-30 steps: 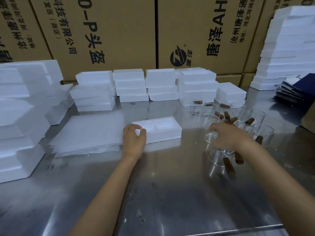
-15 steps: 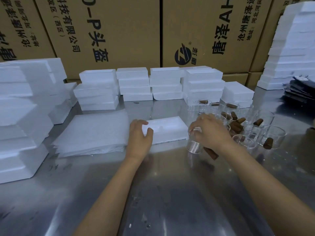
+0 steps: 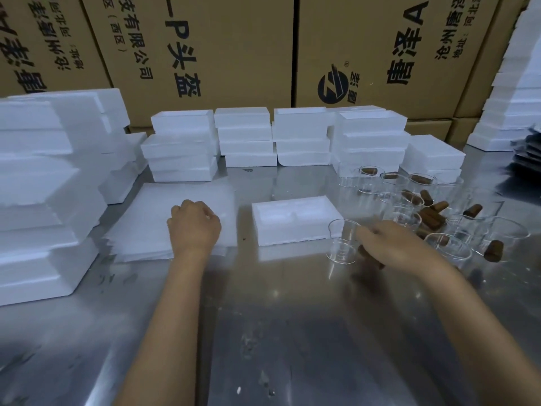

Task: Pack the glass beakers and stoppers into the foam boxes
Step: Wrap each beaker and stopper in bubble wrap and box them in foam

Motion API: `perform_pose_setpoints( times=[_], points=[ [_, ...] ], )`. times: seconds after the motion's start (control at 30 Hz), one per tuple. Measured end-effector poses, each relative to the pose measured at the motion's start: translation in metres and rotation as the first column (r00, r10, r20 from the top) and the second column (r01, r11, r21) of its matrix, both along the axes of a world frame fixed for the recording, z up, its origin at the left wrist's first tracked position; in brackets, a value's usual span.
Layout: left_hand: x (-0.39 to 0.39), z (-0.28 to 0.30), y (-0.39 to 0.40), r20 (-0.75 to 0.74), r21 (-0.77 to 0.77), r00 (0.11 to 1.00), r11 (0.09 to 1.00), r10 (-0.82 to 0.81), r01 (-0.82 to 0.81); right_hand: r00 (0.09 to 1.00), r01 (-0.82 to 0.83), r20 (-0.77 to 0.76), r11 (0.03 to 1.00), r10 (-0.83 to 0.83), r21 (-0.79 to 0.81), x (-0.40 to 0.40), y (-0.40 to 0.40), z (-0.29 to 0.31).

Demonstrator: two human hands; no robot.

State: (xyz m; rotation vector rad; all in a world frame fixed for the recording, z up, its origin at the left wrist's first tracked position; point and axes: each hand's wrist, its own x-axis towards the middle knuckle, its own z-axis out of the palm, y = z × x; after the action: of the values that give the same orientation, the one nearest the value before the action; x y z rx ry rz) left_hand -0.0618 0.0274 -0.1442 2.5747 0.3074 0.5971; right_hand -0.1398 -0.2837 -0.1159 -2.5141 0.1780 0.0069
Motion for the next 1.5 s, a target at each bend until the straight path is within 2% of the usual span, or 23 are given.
perform_pose_setpoints(
  times=[0.07,0.17,0.23,0.3,0.4,0.47,0.53,0.6,0.67,0.73,0.87,0.97,1.07,1.13,1.2,1.27,1.33,1.4,1.43,1.47,1.5],
  points=[
    [0.000,0.001,-0.002,0.033,-0.013,0.999,1.000,0.020,-0.020,0.997,-0.033,-0.067,0.998,0.037,0.059,-0.005,-0.001,-0.001],
    [-0.001,0.005,-0.004,0.107,-0.092,0.994,0.996,-0.002,0.011,0.990,-0.057,-0.127,0.998,0.052,-0.039,-0.007,0.002,-0.006],
    [-0.004,0.010,-0.007,0.183,-0.176,0.982,0.982,-0.040,0.073,0.995,-0.049,-0.096,0.993,0.038,-0.109,-0.007,0.002,-0.005],
    [-0.006,0.015,-0.010,0.220,-0.267,0.972,0.953,-0.084,0.142,0.997,-0.061,-0.042,0.994,0.058,-0.088,-0.008,0.005,0.003],
    [-0.009,0.020,-0.015,0.209,-0.366,0.966,0.903,-0.155,0.224,0.990,-0.140,0.008,0.979,0.140,0.151,-0.007,0.018,0.017],
    [-0.011,0.023,-0.020,0.196,-0.410,0.959,0.871,-0.204,0.270,0.985,-0.172,0.065,0.911,0.159,0.376,-0.005,0.034,0.025],
    [-0.013,0.024,-0.024,0.174,-0.462,0.953,0.834,-0.249,0.302,0.977,-0.205,0.164,0.826,0.137,0.526,0.004,0.051,0.028],
    [-0.015,0.025,-0.027,0.144,-0.492,0.943,0.805,-0.300,0.331,0.963,-0.243,0.245,0.743,0.109,0.623,0.015,0.068,0.028],
    [-0.016,0.026,-0.031,0.133,-0.504,0.934,0.789,-0.331,0.352,0.954,-0.269,0.281,0.708,0.102,0.653,0.027,0.081,0.023],
    [-0.016,0.026,-0.034,0.152,-0.553,0.939,0.761,-0.308,0.339,0.949,-0.270,0.298,0.756,0.103,0.597,0.038,0.090,0.012],
    [-0.018,0.029,-0.035,0.228,-0.657,0.949,0.685,-0.216,0.314,0.925,-0.206,0.372,0.925,0.078,0.320,0.048,0.091,-0.017],
    [-0.025,0.035,-0.043,0.267,-0.650,0.914,0.643,-0.306,0.405,0.902,-0.137,0.424,0.984,0.078,0.110,0.048,0.091,-0.029],
    [-0.034,0.040,-0.057,0.301,-0.555,0.853,0.649,-0.426,0.520,0.873,-0.090,0.486,0.993,0.039,0.082,0.048,0.098,-0.029],
    [-0.038,0.039,-0.066,0.302,-0.502,0.825,0.656,-0.477,0.563,0.866,-0.084,0.499,0.973,-0.035,0.215,0.050,0.100,-0.027],
    [-0.044,0.039,-0.073,0.317,-0.466,0.803,0.655,-0.504,0.595,0.892,-0.099,0.438,0.899,-0.110,0.427,0.053,0.096,-0.025],
    [-0.049,0.040,-0.077,0.332,-0.439,0.768,0.631,-0.548,0.640,0.952,-0.076,0.270,0.750,-0.140,0.657,0.053,0.090,-0.019],
    [-0.055,0.042,-0.081,0.333,-0.454,0.716,0.561,-0.614,0.692,0.985,-0.047,0.137,0.608,-0.103,0.792,0.051,0.085,-0.015],
    [-0.059,0.044,-0.084,0.368,-0.508,0.691,0.488,-0.622,0.710,0.994,-0.061,0.100,0.567,-0.038,0.822,0.051,0.083,-0.014],
    [-0.059,0.044,-0.085,0.409,-0.516,0.708,0.494,-0.576,0.700,0.995,-0.065,0.093,0.574,-0.020,0.816,0.050,0.081,-0.014],
    [-0.058,0.043,-0.083,0.453,-0.496,0.741,0.550,-0.497,0.672,0.995,-0.083,0.100,0.592,0.003,0.801,0.049,0.080,-0.014],
    [-0.055,0.042,-0.080,0.497,-0.454,0.777,0.647,-0.387,0.613,0.992,-0.114,0.124,0.622,0.027,0.775,0.048,0.079,-0.015]
  ],
)
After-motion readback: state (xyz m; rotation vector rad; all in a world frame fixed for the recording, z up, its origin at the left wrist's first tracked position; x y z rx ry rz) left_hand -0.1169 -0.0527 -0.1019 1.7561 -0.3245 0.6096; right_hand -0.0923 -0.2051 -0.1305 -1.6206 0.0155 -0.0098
